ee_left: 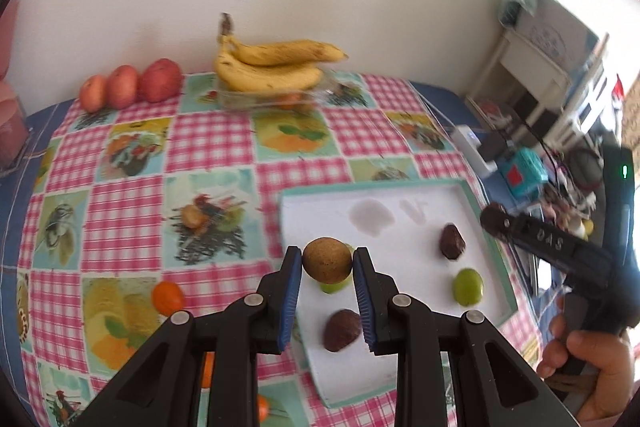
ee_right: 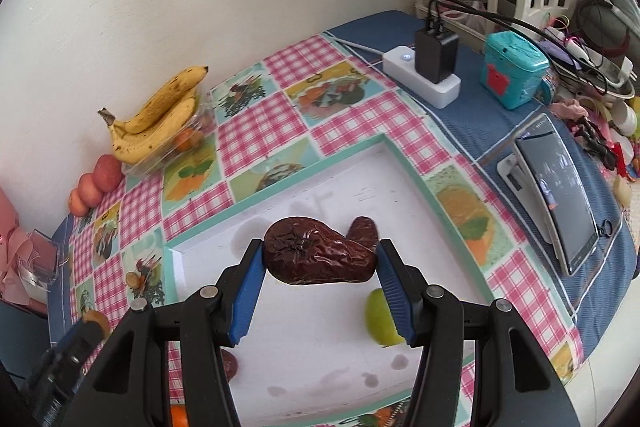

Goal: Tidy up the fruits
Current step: 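Carry the passion fruit with the right tool while the left carries the small fruit over the tray, then lower and open the right tool in the tray while the left releases the small fruit there, then move both tools back toward the oranges on the tablecloth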

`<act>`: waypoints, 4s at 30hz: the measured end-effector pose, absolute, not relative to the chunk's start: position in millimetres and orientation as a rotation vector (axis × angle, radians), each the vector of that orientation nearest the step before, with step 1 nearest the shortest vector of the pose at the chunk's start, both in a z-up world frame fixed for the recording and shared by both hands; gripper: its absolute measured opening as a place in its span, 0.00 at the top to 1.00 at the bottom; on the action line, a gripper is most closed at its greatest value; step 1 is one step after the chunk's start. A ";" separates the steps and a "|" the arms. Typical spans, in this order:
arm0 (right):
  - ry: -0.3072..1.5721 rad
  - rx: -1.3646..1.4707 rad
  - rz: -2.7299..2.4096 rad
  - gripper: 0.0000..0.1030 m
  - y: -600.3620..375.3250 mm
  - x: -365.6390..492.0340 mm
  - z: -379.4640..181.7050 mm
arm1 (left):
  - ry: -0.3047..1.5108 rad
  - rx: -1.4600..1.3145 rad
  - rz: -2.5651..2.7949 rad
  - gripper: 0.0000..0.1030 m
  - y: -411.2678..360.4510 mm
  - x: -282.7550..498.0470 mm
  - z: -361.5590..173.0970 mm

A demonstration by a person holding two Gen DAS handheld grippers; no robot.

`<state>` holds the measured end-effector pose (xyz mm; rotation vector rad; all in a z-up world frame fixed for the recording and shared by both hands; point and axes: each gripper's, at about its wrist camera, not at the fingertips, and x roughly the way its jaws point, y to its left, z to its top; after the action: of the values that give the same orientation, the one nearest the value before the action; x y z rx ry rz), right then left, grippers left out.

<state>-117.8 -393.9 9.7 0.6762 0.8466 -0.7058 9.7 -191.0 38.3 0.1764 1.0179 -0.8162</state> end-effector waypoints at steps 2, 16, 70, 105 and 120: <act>0.846 0.679 -0.709 0.44 -396.6 -120.8 9.3 | 1.028 0.196 -0.839 0.73 -198.6 1.9 34.4; 0.911 0.725 -0.818 0.44 -425.3 -138.7 -23.4 | 1.082 0.267 -0.909 0.73 -237.1 -24.8 0.8; 1.063 0.777 -0.850 0.44 -446.9 -137.9 -76.9 | 1.225 0.371 -0.876 0.72 -265.8 -14.2 -67.8; 1.017 0.659 -0.837 0.16 -410.1 -118.8 -39.9 | 1.154 0.241 -0.543 0.09 -204.3 41.0 -33.3; 1.023 0.569 -0.572 0.12 -321.4 -53.9 -38.7 | 1.124 0.086 -0.255 0.00 -108.5 106.5 -24.6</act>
<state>-53.9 -321.4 -38.7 0.5693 1.0231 -0.5722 106.5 -108.5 -24.6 0.0860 1.1236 -0.2552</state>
